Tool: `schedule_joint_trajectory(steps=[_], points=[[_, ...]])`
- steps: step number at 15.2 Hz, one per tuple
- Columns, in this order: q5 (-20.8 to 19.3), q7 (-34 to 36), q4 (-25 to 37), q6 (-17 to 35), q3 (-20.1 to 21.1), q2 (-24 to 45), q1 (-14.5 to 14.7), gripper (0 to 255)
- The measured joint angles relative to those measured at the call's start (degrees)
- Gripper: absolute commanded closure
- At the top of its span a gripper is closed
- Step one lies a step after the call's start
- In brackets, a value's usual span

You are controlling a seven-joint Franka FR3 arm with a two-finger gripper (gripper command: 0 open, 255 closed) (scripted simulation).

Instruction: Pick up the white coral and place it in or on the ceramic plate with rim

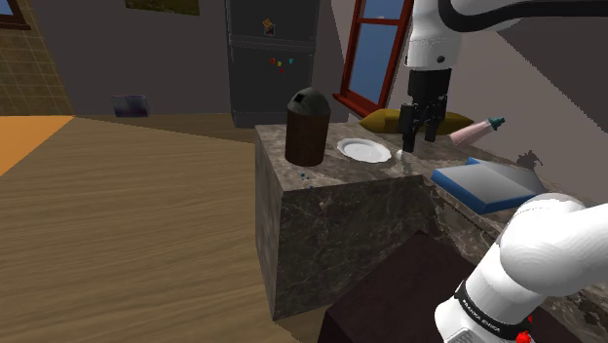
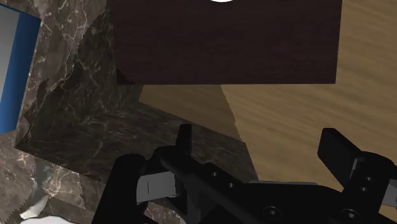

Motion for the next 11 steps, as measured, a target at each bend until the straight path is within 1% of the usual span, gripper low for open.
schedule_joint_trajectory(steps=[1, 3, 6, 11], points=[[0.00, 0.00, 0.00, 0.00, 0.00, 0.00, 0.00, 0], [-1.42, -1.84, -1.66, 1.73, -1.14, -0.24, -0.28, 0], [-4.82, -6.12, -3.41, 5.40, -3.87, 0.76, -1.12, 0], [-10.61, -13.39, -6.12, 13.14, -8.86, 3.69, -2.79, 0]])
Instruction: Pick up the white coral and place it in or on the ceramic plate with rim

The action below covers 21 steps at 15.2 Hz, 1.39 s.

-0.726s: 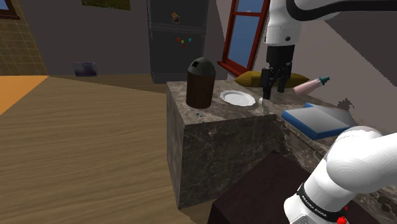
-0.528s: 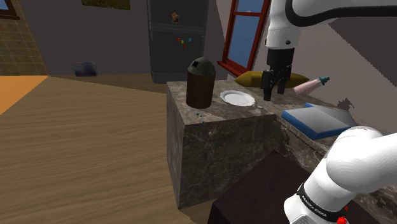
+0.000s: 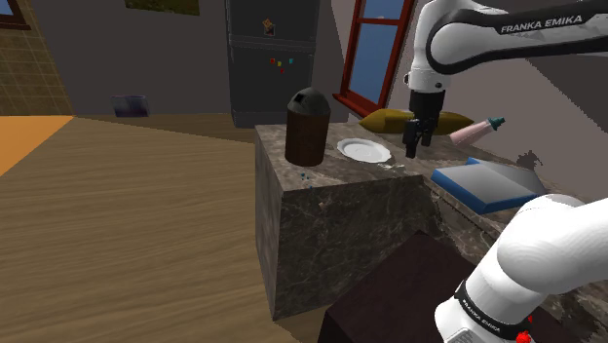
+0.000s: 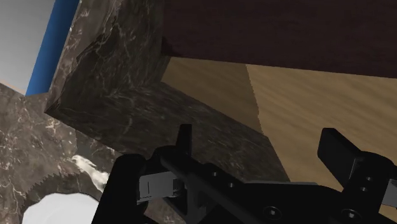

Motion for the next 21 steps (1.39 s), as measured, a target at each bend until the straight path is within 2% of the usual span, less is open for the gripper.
schedule_joint_trajectory(steps=[3, 11, 17, 21], points=[[-3.25, -4.04, -1.72, 5.26, -3.04, 2.09, -1.04, 0], [-9.16, -14.30, 1.33, 19.64, -10.98, 14.74, -2.79, 0], [-10.15, -22.37, 5.92, 29.32, -16.21, 25.18, -3.33, 0], [-8.31, -28.78, 10.68, 35.31, -19.21, 33.34, -3.65, 0]])
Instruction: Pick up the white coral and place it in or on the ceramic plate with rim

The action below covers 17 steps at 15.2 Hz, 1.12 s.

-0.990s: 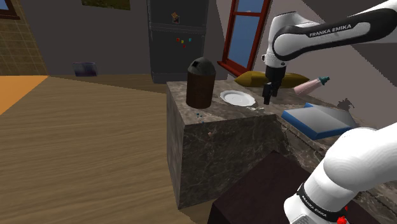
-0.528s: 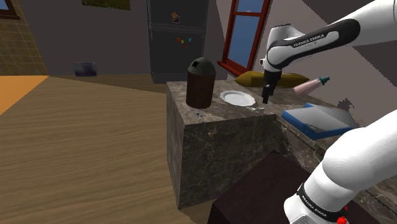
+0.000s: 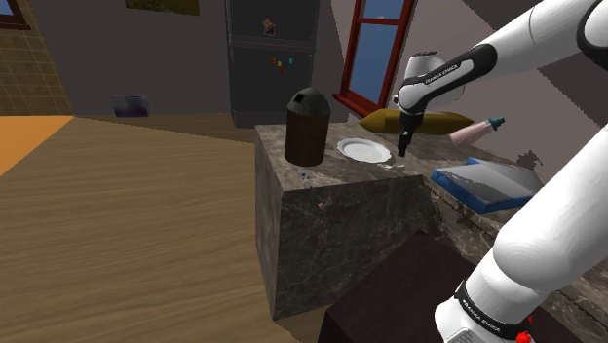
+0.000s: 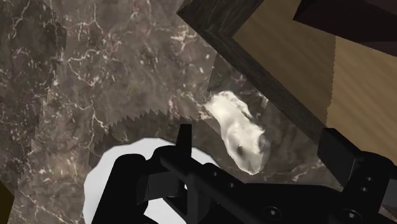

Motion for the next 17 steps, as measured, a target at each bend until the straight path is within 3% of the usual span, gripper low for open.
schedule_joint_trajectory(steps=[9, 15, 16, 17], points=[[2.71, -3.69, 1.38, 7.65, -1.45, 8.05, -0.75, 0], [2.86, -3.85, 1.26, 8.27, -1.53, 8.52, -0.85, 0], [2.86, -3.85, 1.26, 8.27, -1.53, 8.52, -0.85, 255], [2.86, -3.85, 1.26, 8.27, -1.53, 8.52, -0.85, 255]])
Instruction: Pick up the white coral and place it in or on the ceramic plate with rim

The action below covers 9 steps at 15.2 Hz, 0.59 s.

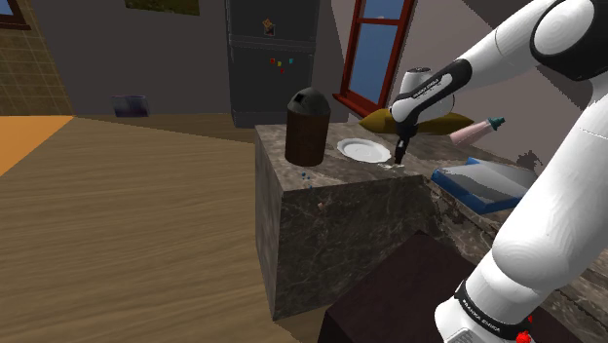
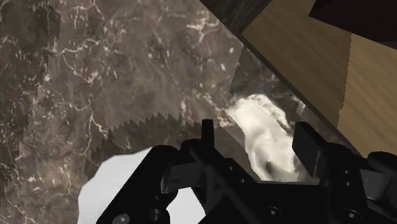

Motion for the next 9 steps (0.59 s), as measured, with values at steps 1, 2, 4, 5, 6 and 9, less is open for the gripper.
schedule_joint_trajectory(steps=[1, 2, 4, 5, 6, 9], points=[[0.00, 0.00, 0.00, 0.00, 0.00, 0.00, 0.00, 255], [0.00, 0.00, 0.00, 0.00, 0.00, 0.00, 0.00, 255], [0.00, 0.00, 0.00, 0.00, 0.00, 0.00, 0.00, 255], [0.00, 0.00, 0.00, 0.00, 0.00, 0.00, 0.00, 255], [0.00, 0.00, 0.00, 0.00, 0.00, 0.00, 0.00, 255], [0.00, 0.00, 0.00, 0.00, 0.00, 0.00, 0.00, 0]])
